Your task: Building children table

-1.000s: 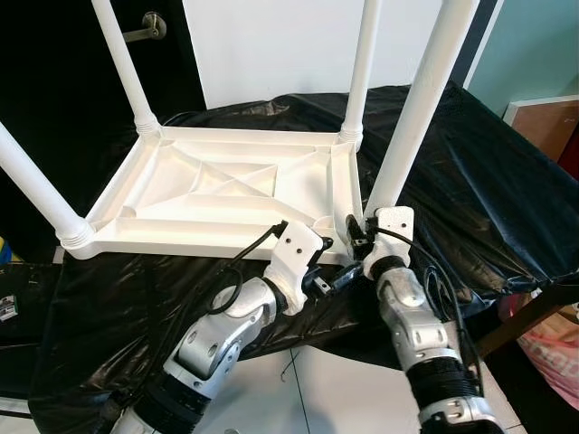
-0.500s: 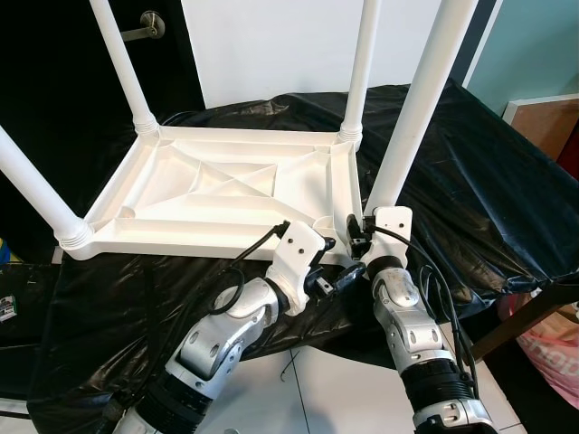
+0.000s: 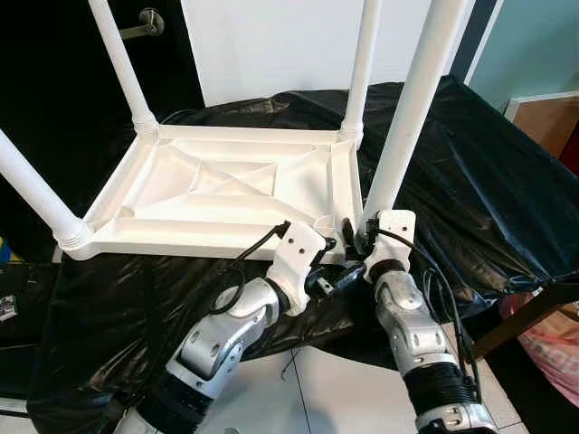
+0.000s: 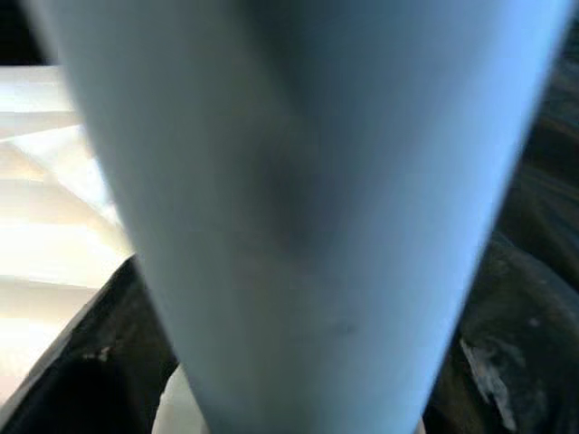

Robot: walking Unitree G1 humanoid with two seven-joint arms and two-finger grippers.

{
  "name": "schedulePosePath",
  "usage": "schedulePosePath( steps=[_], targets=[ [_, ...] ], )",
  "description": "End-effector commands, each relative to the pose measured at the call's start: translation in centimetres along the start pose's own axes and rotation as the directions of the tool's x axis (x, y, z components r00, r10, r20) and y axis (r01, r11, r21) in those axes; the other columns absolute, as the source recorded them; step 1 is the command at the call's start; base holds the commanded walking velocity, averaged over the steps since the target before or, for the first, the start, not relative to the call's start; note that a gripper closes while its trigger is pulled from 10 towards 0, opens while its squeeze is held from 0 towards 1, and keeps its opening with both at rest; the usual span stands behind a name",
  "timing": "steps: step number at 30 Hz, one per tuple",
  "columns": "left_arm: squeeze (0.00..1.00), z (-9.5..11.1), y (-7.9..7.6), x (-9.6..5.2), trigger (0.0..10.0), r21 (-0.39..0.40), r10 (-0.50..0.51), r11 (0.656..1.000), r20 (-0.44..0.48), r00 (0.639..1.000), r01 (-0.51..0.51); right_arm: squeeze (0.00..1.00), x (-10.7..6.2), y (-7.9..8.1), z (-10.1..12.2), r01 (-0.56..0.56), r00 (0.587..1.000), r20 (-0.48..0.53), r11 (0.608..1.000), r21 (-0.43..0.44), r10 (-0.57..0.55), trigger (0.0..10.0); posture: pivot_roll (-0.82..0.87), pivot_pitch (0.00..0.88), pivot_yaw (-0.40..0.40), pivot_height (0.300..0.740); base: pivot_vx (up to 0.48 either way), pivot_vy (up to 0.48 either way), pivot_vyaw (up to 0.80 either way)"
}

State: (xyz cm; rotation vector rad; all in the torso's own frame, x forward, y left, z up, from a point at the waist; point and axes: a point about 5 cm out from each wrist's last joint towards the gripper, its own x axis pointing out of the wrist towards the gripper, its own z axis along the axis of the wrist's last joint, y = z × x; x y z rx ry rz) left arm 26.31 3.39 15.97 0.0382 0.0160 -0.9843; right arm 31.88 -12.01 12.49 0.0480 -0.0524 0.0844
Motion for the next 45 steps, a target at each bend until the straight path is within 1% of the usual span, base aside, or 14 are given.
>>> schedulePosePath(
  steps=[1,8,10,13,22,24,25,26,33,34,36,37,43,45],
  targets=[
    [0.0,0.1,-0.6,0.1,10.0,-0.003,-0.117,0.993,-0.007,0.993,0.117,0.0,-0.2,-0.4,0.2,-0.064,0.998,0.012,0.998,0.005,0.064,10.0,-0.05,0.055,-0.003,0.74,0.0,0.0,0.0],
    [0.0,0.1,-0.5,0.1,10.0,-0.003,-0.119,0.993,-0.007,0.993,0.119,0.0,-0.2,-2.1,0.8,-0.229,0.973,0.02,0.972,-0.049,0.23,10.0,-0.05,0.053,0.002,0.74,0.0,0.0,0.0],
    [0.0,0.1,-0.4,0.2,10.0,-0.003,-0.123,0.992,-0.006,0.992,0.123,0.0,0.1,-2.5,1.1,-0.335,0.941,0.008,0.938,-0.093,0.337,10.0,-0.06,0.051,0.007,0.74,0.0,0.0,0.0],
    [0.0,0.2,-0.4,0.2,10.0,-0.003,-0.126,0.992,-0.006,0.992,0.126,0.0,0.3,-2.7,1.3,-0.408,0.912,-0.007,0.906,-0.116,0.41,10.0,-0.06,0.05,0.009,0.74,0.0,0.0,0.0],
    [0.0,0.3,-0.3,0.3,10.0,-0.001,-0.129,0.992,-0.003,0.992,0.129,0.0,1.0,-2.5,1.4,-0.511,0.858,-0.044,0.844,-0.161,0.511,10.0,-0.05,0.049,0.006,0.74,0.0,0.0,0.0],
    [0.0,0.3,-0.3,0.3,10.0,-0.001,-0.129,0.992,-0.003,0.992,0.129,0.0,1.0,-2.5,1.4,-0.511,0.858,-0.044,0.844,-0.161,0.511,10.0,-0.05,0.049,0.006,0.74,0.0,0.0,0.0],
    [0.0,0.4,-0.3,0.3,10.0,0.0,-0.128,0.992,-0.003,0.992,0.128,0.0,1.0,-2.5,1.1,-0.529,0.848,-0.061,0.833,-0.162,0.527,1.1,-0.05,0.048,0.003,0.74,0.0,0.0,0.0],
    [0.0,0.4,-0.3,0.3,10.0,-0.002,-0.127,0.992,-0.003,0.992,0.127,0.0,0.9,-2.5,0.8,-0.545,0.838,-0.075,0.823,-0.162,0.541,0.0,-0.05,0.048,0.002,0.74,0.0,0.0,0.0],
    [0.0,0.3,-0.5,0.1,10.0,-0.005,-0.125,0.992,-0.004,0.992,0.125,0.0,0.7,-2.7,0.1,-0.565,0.825,-0.098,0.811,-0.151,0.556,0.0,-0.04,0.051,-0.002,0.74,0.0,0.0,0.0],
    [0.0,0.3,-0.5,0.0,10.0,-0.006,-0.126,0.992,-0.006,0.992,0.126,0.0,0.7,-2.8,-0.1,-0.559,0.829,-0.103,0.817,-0.143,0.549,0.8,-0.04,0.051,-0.002,0.74,0.0,0.0,0.0],
    [0.0,0.2,-0.5,0.0,10.0,-0.006,-0.126,0.992,-0.007,0.992,0.126,0.0,0.6,-2.9,-0.2,-0.553,0.833,-0.106,0.822,-0.138,0.543,0.8,-0.04,0.051,-0.002,0.74,0.0,0.0,0.0],
    [0.0,0.2,-0.5,0.0,10.0,-0.007,-0.127,0.992,-0.008,0.992,0.127,0.0,0.6,-2.9,-0.3,-0.548,0.836,-0.106,0.826,-0.131,0.538,10.0,-0.04,0.052,-0.001,0.74,0.0,0.0,0.0],
    [0.0,0.1,-0.5,-0.2,10.0,-0.006,-0.129,0.992,-0.012,0.992,0.129,0.0,0.7,-3.1,-0.4,-0.505,0.863,-0.101,0.855,-0.115,0.495,10.0,-0.05,0.052,0.004,0.74,0.0,0.0,0.0],
    [0.0,0.1,-0.5,-0.2,10.0,-0.007,-0.131,0.991,-0.015,0.991,0.131,0.0,0.9,-3.1,-0.5,-0.441,0.897,-0.092,0.892,-0.1,0.433,10.0,-0.05,0.053,0.007,0.74,0.0,0.0,0.0]
  ],
)
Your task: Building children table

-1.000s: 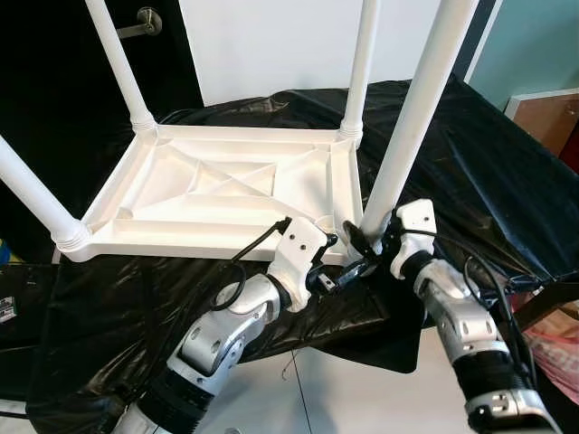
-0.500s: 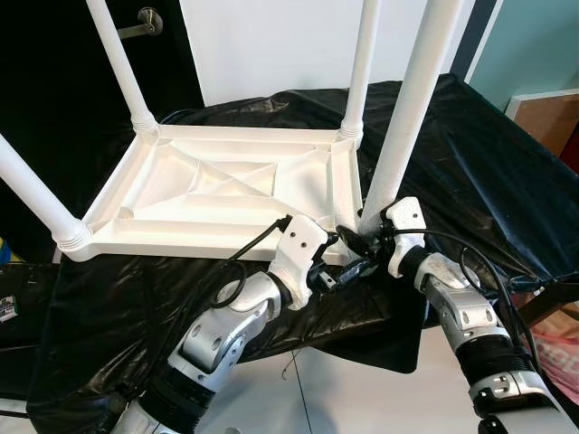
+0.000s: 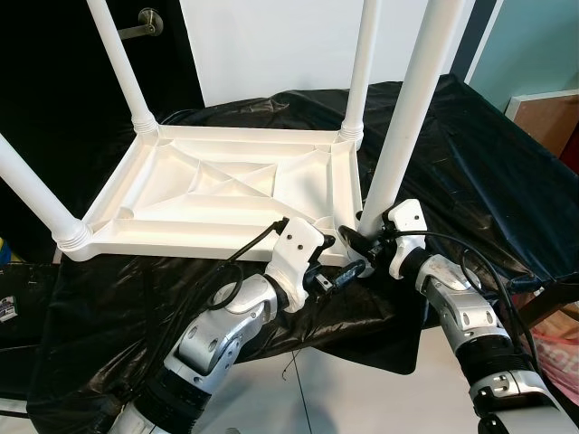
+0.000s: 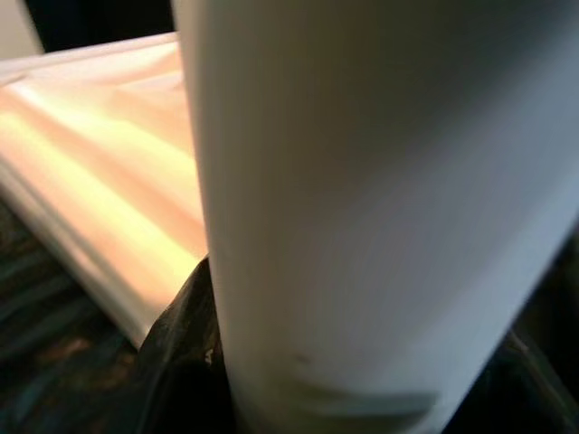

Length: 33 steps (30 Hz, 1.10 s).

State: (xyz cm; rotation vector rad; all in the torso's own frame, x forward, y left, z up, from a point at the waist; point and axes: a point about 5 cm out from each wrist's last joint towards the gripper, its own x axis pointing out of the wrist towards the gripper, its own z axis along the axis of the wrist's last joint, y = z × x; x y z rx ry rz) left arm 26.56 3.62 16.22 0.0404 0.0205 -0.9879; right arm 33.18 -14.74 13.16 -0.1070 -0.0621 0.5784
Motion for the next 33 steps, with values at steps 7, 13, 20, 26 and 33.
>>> schedulePosePath(
  steps=[7,13,20,26,33],
  targets=[
    [0.0,-0.2,-0.8,-0.1,10.0,-0.007,-0.131,0.991,-0.015,0.991,0.131,0.0,0.0,0.8,-1.3,0.134,0.99,-0.058,0.99,0.04,-0.131,10.0,-0.05,0.056,0.008,0.74,0.0,0.0,0.0],
    [0.0,-0.3,-0.8,-0.1,10.0,-0.012,-0.13,0.992,-0.017,0.991,0.129,0.0,0.1,1.4,-1.3,0.391,0.92,-0.071,0.914,0.113,-0.385,10.0,-0.05,0.056,0.005,0.74,0.0,0.0,0.0],
    [0.0,-0.4,-0.8,-0.1,10.0,-0.014,-0.129,0.992,-0.016,0.992,0.128,0.0,0.2,2.8,-1.5,0.554,0.832,-0.087,0.821,0.135,-0.547,10.0,-0.05,0.057,0.004,0.74,0.0,0.0,0.0],
    [0.0,-0.3,-0.9,0.0,10.0,-0.014,-0.132,0.991,-0.016,0.991,0.132,0.0,0.5,3.2,-1.2,0.556,0.831,-0.078,0.818,0.146,-0.551,10.0,-0.05,0.058,0.006,0.74,0.0,0.0,0.0],
    [0.0,-0.2,-0.8,-0.1,10.0,-0.012,-0.13,0.991,-0.017,0.991,0.13,0.0,0.4,2.9,-0.7,0.561,0.828,-0.061,0.817,0.133,-0.558,10.0,-0.04,0.055,0.007,0.74,0.0,0.0,0.0]
  ],
)
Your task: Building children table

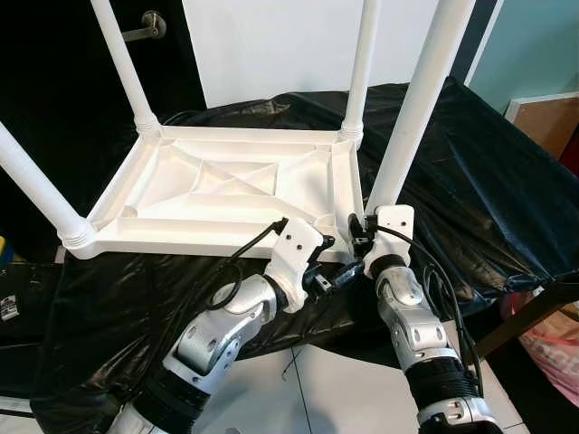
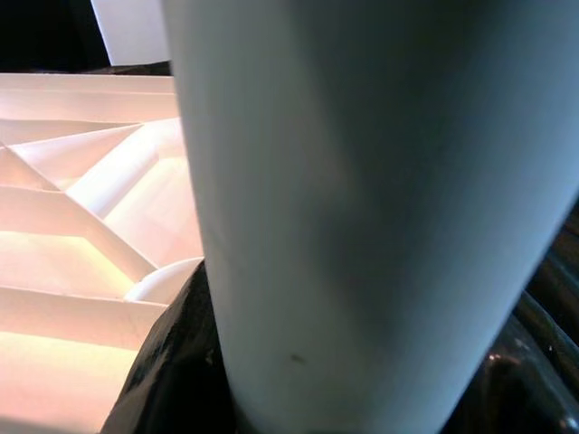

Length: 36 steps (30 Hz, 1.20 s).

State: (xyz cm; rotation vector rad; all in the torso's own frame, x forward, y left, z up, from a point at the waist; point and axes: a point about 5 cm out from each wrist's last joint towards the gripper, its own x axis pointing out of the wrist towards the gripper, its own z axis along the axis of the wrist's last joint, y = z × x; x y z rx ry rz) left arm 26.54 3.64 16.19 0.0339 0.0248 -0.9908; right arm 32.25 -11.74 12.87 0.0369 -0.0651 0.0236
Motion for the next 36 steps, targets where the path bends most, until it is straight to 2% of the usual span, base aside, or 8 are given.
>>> schedulePosePath(
  steps=[1,6,7,8,16,17,26,36],
  targets=[
    [0.0,-0.2,-0.8,-0.1,10.0,-0.004,-0.127,0.992,-0.018,0.992,0.127,0.0,-0.3,-0.4,-0.6,0.039,0.999,-0.033,0.999,0.012,-0.039,10.0,-0.04,0.056,0.007,0.74,0.0,0.0,0.0],
    [0.0,-0.2,-0.8,-0.1,10.0,-0.004,-0.127,0.992,-0.018,0.992,0.127,0.0,-0.3,-0.4,-0.4,0.029,0.999,-0.025,1.0,0.008,-0.029,10.0,-0.04,0.056,0.006,0.74,0.0,0.0,0.0],
    [0.0,-0.2,-0.8,-0.1,10.0,-0.003,-0.127,0.992,-0.018,0.992,0.127,0.07,-0.3,-0.4,-0.4,0.025,0.999,-0.022,1.0,0.008,-0.024,10.0,-0.04,0.055,0.006,0.74,0.0,0.0,0.0],
    [0.0,-0.2,-0.8,-0.2,10.0,-0.004,-0.128,0.992,-0.017,0.992,0.128,1.0,-0.3,-0.7,-0.2,0.003,1.0,-0.01,1.0,0.008,-0.003,10.0,-0.04,0.055,0.005,0.74,0.0,0.0,0.0],
    [0.0,-0.2,-0.8,-0.2,10.0,-0.003,-0.13,0.992,-0.017,0.991,0.13,1.0,-0.4,-1.4,0.2,-0.085,0.996,0.012,0.996,0.008,0.085,10.0,-0.04,0.053,0.01,0.74,0.0,0.0,0.0],
    [0.0,-0.1,-0.8,-0.2,10.0,-0.002,-0.131,0.991,-0.018,0.991,0.131,0.0,-0.4,-1.9,0.5,-0.163,0.986,0.024,0.987,0.004,0.163,10.0,-0.05,0.051,0.014,0.74,0.0,0.0,0.0],
    [0.0,0.0,-0.8,-0.1,10.0,0.003,-0.144,0.989,-0.02,0.989,0.145,0.0,-0.2,-3.1,1.0,-0.483,0.875,-0.004,0.869,-0.106,0.485,10.0,-0.06,0.049,0.026,0.74,0.0,0.0,0.0],
    [0.0,0.1,-0.8,0.0,10.0,0.003,-0.151,0.989,-0.018,0.988,0.151,0.0,0.7,-2.6,0.8,-0.573,0.818,-0.045,0.807,-0.142,0.573,10.0,-0.05,0.05,0.027,0.74,0.0,0.0,0.0]
  ],
)
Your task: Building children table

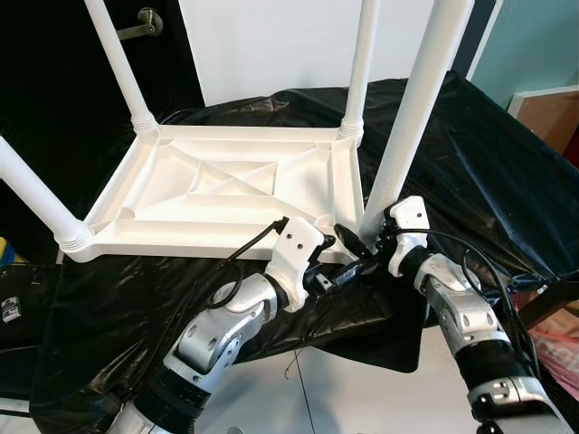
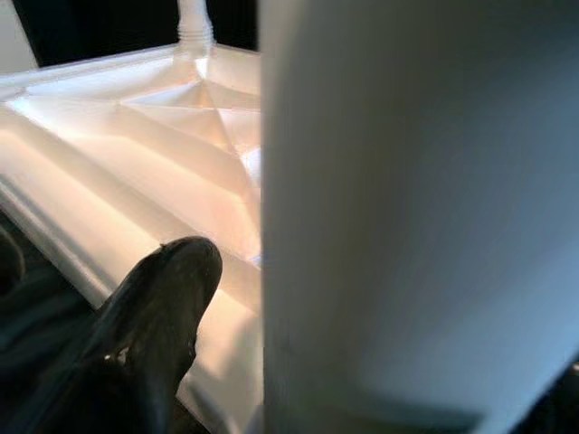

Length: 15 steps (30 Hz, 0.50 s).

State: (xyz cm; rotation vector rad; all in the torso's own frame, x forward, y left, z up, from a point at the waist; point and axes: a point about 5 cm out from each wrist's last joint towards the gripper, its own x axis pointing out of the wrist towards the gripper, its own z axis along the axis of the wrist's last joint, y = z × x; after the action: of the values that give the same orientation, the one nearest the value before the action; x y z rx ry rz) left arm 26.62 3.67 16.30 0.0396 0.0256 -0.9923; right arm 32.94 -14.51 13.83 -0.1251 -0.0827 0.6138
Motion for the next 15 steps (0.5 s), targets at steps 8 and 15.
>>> schedulePosePath(
  steps=[8,15],
  targets=[
    [0.0,-0.08,-0.94,-0.16,10.0,-0.001,-0.146,0.989,-0.015,0.989,0.146,0.0,0.42,0.04,-0.33,-0.026,1.0,-0.014,1.0,-0.015,0.026,0.0,-0.04,0.054,0.02,0.74,0.0,0.0,0.0],
    [0.0,-0.19,-0.96,-0.24,10.0,-0.005,-0.141,0.99,-0.016,0.99,0.141,0.0,-0.06,-0.22,-0.86,-0.005,1.0,-0.023,1.0,0.004,0.005,10.0,-0.04,0.056,0.015,0.74,0.0,0.0,0.0]
  ],
)
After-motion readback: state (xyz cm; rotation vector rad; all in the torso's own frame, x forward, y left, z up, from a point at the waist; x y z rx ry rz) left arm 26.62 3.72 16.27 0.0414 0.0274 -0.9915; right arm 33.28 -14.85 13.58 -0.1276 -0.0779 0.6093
